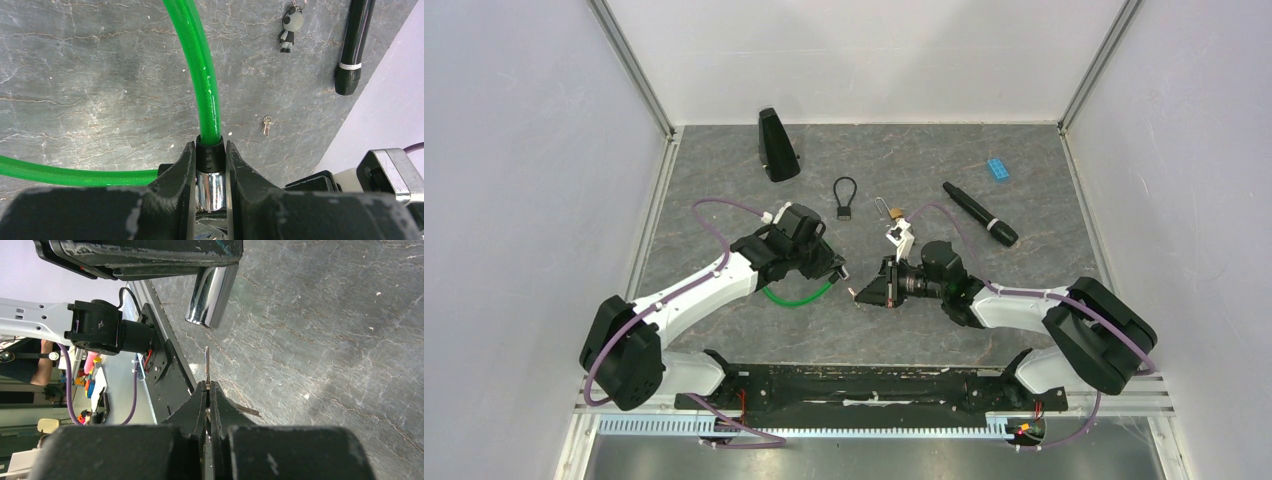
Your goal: Unlock with the key
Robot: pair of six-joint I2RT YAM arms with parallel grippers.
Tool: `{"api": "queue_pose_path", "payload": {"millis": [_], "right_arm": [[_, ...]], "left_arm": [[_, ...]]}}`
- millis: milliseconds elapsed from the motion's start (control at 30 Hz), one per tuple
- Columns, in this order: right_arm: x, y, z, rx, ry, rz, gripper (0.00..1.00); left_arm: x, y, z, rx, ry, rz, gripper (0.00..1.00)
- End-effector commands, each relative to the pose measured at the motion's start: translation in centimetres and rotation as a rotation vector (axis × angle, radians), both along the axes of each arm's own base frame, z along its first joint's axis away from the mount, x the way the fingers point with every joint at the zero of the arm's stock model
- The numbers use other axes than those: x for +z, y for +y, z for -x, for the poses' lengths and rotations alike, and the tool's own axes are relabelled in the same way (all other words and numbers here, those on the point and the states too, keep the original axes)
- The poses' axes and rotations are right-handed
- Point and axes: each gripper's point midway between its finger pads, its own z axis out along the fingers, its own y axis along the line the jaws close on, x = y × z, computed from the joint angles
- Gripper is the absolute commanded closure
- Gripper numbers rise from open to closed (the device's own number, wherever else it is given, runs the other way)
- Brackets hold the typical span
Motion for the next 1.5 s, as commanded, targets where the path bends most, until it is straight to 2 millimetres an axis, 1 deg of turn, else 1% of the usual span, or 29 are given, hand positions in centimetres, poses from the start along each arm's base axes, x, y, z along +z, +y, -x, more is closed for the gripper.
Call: {"api": "queue_pose_path", "payload": {"millis": [0,167,433,833,1100,1467], "right_arm": [[1.8,1.0,-1.0,0.002,-0.06,-0.034,1.0],[2.3,1.0,-1.2,-0.008,-0.075,-0.039,1.0],[2.3,0.7,-1.8,-0.042,-0.087,-0.026,1.0],[2.8,0.6,-1.8,-0.055,-0.093,-0.052,1.0],[2.9,0.3,-1.9,-0.074,-0.095,-0.053,1.0],[2.8,0.0,-2.0,-0.086,-0.087,-0.052,1.0]], "left_arm": [[2.3,-1.2,-0.5,-0.021,-0.066,0.069,0.98],[2.2,-1.3,-0.4,-0.028,-0.066,0.064,0.98],[2.2,-1.4,-0.2,-0.032,-0.07,0.06,0.98],[1.9,-1.4,0.0,-0.036,-0.067,0.052,0.98],[2.0,-1.3,0.1,-0.038,-0.073,0.051,0.98],[1.6,-1.1,0.1,-0.029,-0.071,0.038,0.98]]}}
